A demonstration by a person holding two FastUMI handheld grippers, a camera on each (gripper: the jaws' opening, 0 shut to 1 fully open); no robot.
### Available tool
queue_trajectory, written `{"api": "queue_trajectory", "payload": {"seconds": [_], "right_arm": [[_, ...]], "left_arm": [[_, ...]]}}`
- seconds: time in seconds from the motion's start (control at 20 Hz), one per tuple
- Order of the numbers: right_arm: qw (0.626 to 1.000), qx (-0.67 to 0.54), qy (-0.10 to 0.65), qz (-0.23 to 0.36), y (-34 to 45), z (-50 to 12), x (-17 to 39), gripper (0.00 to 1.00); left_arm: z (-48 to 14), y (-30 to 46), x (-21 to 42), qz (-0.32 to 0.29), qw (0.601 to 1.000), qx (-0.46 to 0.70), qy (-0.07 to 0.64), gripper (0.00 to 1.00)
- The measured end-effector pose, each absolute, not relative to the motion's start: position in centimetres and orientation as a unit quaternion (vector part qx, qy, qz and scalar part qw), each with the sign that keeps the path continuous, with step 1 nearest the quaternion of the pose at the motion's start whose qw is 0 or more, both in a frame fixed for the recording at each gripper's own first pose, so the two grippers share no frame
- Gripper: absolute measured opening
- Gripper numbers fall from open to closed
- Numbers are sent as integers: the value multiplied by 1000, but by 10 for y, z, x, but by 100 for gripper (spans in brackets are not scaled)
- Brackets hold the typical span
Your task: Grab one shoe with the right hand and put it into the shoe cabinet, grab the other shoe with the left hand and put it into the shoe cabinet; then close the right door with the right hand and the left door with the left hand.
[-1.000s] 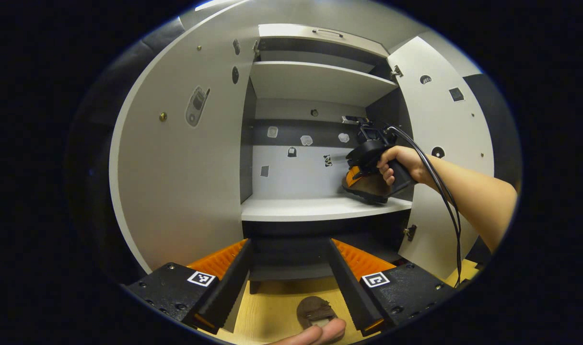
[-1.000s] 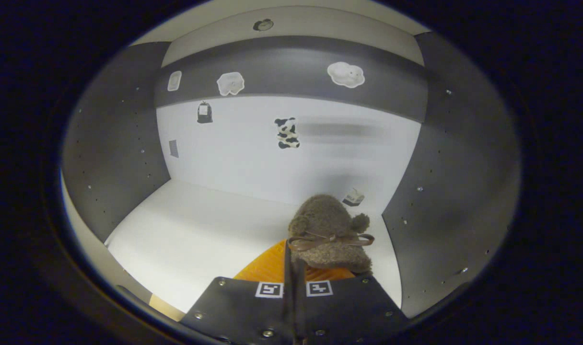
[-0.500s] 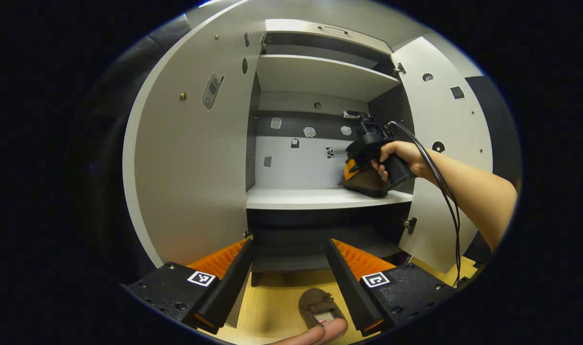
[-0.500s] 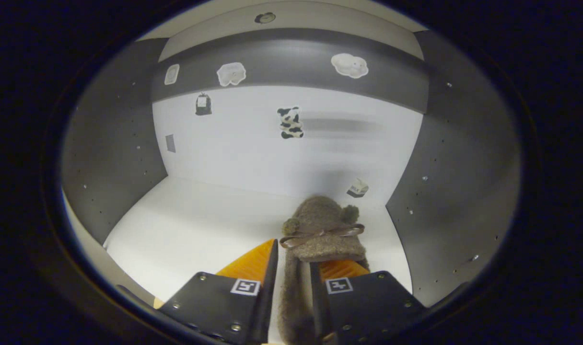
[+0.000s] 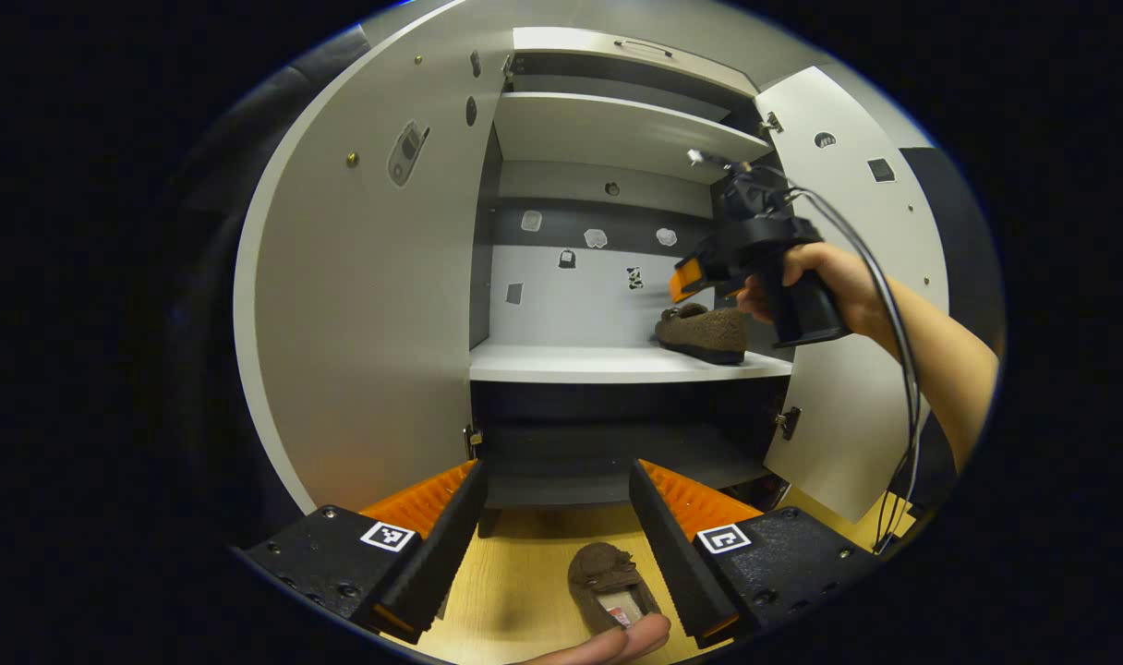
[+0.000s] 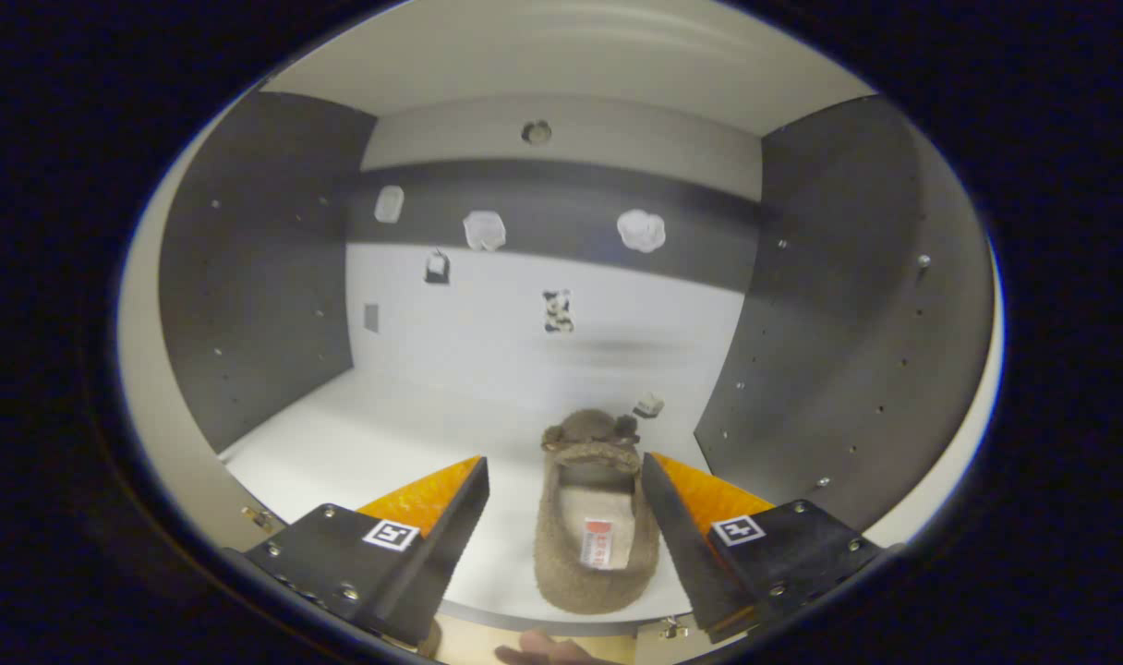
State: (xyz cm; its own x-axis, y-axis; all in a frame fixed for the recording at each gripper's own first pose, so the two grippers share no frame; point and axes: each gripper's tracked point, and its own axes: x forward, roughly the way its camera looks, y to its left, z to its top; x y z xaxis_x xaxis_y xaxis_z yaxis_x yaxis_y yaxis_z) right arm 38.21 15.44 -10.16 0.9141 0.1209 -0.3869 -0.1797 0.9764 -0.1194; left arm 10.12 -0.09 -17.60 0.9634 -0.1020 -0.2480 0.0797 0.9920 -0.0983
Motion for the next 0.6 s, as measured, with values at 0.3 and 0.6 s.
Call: {"api": "queue_trajectory", "payload": {"seconds": [0.3, 0.6], "right_arm": [[995, -45, 36, 77, 152, -19, 275, 99], [996, 5, -16, 90, 134, 2, 163, 98]], "left_arm": [[-211, -13, 100, -57, 983, -37, 171, 96], [-270, -23, 95, -65, 972, -21, 226, 95]]}}
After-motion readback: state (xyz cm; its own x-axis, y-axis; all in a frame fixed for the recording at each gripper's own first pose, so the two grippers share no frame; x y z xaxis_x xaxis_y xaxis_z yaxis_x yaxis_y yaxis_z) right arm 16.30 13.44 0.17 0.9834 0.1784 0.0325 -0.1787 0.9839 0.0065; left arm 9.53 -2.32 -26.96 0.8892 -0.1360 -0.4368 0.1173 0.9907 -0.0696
